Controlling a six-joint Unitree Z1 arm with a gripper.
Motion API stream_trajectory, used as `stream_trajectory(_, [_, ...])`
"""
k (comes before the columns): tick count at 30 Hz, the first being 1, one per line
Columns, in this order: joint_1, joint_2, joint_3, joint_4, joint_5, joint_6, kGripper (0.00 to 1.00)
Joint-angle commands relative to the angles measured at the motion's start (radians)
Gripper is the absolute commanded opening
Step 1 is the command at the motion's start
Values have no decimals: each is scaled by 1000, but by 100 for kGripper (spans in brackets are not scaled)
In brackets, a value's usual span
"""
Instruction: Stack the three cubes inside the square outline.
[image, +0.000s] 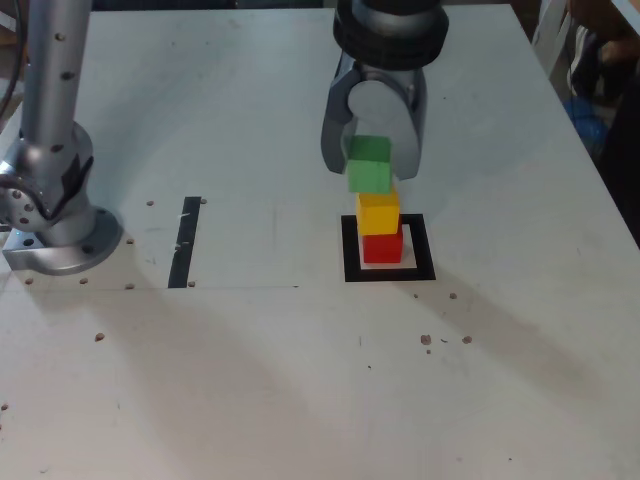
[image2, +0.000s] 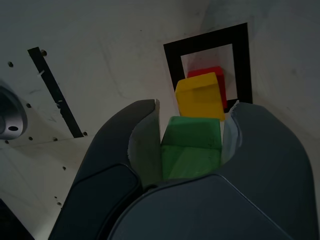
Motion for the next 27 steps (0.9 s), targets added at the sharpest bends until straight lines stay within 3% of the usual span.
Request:
stream_trajectory(1, [2, 12, 3, -3, 1, -4, 18])
stream_trajectory(10, [6, 38, -5, -8, 2, -8, 26])
stream_trajectory(16, [6, 45, -9, -9, 19, -11, 34])
stream_trajectory(27, [21, 74, -3, -12, 10, -3, 51])
